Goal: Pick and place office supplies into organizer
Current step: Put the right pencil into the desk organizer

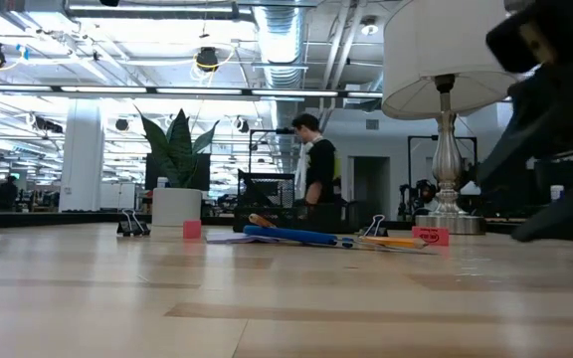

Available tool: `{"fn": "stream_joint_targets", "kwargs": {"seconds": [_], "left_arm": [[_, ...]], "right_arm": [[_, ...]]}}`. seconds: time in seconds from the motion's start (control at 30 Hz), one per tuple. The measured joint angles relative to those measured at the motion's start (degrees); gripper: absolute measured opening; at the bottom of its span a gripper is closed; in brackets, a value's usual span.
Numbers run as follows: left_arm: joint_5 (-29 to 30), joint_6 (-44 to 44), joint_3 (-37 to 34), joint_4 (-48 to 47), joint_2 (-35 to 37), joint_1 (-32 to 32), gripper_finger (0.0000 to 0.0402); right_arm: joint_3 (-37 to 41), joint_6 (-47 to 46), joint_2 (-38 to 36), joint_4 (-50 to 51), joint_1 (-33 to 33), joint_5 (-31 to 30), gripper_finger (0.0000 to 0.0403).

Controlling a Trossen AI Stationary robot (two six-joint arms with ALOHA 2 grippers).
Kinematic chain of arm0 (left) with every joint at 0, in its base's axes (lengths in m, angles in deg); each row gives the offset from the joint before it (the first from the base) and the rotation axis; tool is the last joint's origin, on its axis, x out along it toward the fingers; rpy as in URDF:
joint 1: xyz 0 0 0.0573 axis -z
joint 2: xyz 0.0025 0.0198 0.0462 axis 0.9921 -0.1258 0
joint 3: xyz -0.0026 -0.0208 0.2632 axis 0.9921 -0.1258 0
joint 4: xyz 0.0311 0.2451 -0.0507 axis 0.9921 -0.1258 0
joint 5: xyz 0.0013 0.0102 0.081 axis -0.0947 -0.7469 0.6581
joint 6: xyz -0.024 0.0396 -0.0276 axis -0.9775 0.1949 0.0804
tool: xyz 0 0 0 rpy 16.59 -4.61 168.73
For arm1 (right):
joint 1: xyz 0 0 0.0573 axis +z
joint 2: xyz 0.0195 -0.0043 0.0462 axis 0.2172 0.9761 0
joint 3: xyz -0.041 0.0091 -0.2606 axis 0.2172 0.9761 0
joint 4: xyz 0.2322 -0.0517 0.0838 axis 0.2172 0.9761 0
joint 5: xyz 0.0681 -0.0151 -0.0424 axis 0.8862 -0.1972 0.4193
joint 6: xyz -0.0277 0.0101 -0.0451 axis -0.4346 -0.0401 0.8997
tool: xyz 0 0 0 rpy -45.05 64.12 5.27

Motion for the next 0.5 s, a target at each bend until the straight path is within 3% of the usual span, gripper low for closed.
{"fn": "stream_joint_targets", "kwargs": {"seconds": [0.5], "left_arm": [[0.0, 0.2, 0.0, 0.0, 0.0, 0.0, 0.0126]], "right_arm": [[1.9, 8.1, 0.0, -4.3, -8.8, 11.3, 0.0202]]}}
